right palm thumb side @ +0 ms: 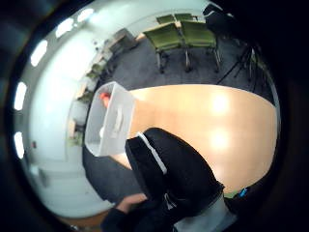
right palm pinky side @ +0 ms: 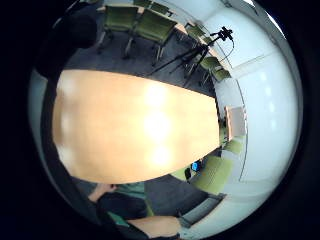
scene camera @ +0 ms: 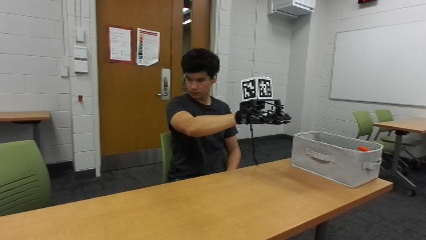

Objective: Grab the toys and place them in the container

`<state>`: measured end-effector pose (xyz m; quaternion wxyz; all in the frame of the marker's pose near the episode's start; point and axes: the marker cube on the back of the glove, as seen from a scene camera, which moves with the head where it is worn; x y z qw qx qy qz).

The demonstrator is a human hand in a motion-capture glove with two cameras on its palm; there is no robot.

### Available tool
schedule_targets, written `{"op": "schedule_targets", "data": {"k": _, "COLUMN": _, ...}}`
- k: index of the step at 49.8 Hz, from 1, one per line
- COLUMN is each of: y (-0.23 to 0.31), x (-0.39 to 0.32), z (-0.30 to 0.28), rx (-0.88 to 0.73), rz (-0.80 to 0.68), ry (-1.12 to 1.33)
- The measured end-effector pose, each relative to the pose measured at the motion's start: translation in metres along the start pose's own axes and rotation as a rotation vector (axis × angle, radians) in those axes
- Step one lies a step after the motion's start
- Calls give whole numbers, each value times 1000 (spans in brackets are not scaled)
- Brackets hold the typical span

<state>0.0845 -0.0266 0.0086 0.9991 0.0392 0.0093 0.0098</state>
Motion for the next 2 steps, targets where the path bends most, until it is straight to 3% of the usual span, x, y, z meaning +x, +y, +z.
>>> {"op": "schedule_targets", "data": {"k": 2, "y": 1, "x": 0, "z": 0, "rx": 1, "rz": 0, "ry": -1}}
